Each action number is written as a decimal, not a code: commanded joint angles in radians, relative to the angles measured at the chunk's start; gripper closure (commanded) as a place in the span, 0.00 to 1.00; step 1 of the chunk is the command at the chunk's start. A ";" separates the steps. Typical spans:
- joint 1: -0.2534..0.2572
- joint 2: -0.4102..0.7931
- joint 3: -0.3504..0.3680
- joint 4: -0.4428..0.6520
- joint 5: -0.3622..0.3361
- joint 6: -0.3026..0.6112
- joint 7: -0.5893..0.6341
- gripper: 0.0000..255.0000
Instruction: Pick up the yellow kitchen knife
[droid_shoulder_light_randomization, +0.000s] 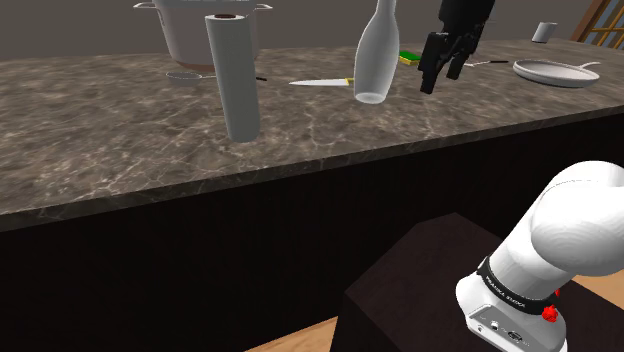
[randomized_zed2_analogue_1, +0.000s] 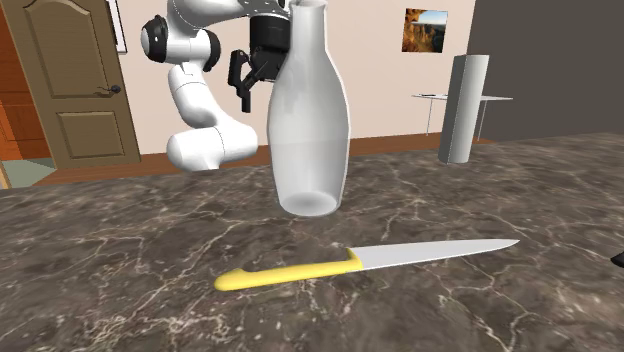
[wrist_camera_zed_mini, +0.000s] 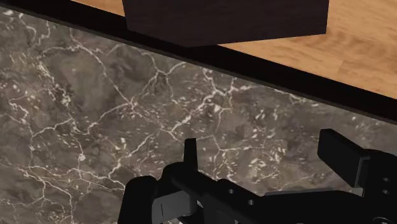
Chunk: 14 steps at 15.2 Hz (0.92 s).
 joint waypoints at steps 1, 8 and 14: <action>0.000 0.000 0.000 0.000 0.000 0.000 0.000 0.00; 0.053 0.128 -0.185 0.014 -0.095 0.191 -0.356 0.00; 0.120 0.302 -0.331 0.104 -0.105 0.337 -0.661 0.00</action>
